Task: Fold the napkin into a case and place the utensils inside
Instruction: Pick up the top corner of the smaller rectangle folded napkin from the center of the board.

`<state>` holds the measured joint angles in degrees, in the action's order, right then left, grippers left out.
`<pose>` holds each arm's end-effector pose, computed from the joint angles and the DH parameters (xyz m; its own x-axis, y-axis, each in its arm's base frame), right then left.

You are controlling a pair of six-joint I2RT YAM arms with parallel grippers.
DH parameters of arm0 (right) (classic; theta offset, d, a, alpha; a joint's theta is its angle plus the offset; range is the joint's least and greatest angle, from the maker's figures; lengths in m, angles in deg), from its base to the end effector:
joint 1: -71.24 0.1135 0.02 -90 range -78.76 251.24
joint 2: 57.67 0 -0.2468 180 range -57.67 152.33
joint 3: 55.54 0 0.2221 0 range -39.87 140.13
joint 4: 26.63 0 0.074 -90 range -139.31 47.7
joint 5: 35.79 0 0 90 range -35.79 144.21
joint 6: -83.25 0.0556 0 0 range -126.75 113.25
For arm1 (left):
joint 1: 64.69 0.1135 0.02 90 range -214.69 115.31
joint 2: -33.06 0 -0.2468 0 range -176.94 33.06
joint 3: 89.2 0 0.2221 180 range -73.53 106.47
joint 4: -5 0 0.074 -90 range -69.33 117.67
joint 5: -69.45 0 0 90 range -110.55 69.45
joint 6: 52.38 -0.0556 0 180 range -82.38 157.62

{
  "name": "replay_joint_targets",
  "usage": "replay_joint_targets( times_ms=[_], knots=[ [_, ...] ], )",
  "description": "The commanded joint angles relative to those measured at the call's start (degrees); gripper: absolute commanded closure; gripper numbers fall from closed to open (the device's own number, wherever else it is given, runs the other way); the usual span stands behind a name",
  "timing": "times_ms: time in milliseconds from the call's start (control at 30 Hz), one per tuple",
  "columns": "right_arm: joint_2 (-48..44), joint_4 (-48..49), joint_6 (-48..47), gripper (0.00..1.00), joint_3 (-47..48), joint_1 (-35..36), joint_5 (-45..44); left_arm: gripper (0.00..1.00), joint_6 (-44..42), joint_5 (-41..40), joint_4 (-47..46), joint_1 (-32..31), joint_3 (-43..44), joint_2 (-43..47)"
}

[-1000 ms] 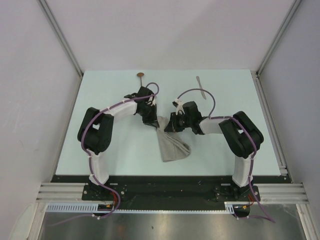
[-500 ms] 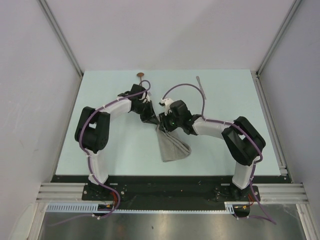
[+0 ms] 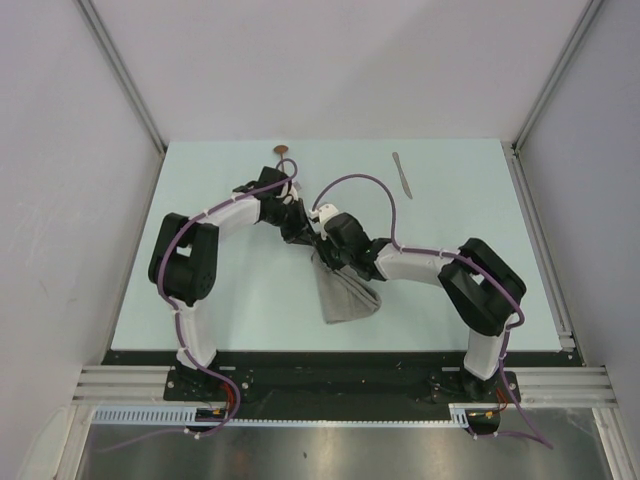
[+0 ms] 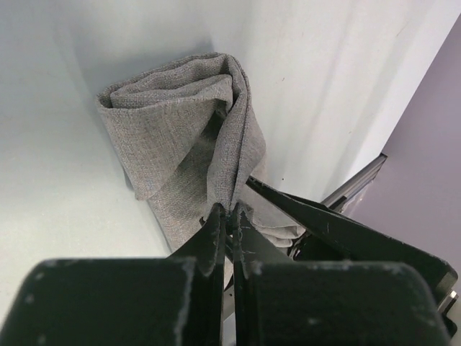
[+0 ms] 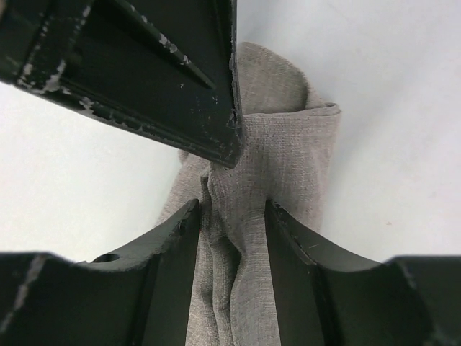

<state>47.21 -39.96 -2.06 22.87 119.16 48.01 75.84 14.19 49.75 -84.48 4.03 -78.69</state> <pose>0.2601 0.2791 0.1703 -0.4833 -0.4140 -0.7714 -0.6449 0.7642 -0.0061 0.3430 -0.1571 0.1653 -0.9816 -0.1871 -0.0385 -0.1119 0.7264 -0.6781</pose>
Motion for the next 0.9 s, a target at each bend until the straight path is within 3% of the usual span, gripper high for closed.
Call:
replay_joint_targets(
  times_ms=[0,433,867],
  knots=[
    [-2.14,1.08,-1.70,0.54,2.56,2.17,-9.69,1.00,1.42,1.73,-1.48,0.72,-0.13,1.35],
    [-2.05,3.19,-2.05,0.68,2.74,3.58,-12.26,1.00,2.30,2.87,-2.62,1.07,-1.27,1.26],
    [0.23,4.42,-1.70,0.54,4.32,3.58,-11.12,1.00,3.09,3.93,-3.24,1.60,-2.06,1.70]
  ],
)
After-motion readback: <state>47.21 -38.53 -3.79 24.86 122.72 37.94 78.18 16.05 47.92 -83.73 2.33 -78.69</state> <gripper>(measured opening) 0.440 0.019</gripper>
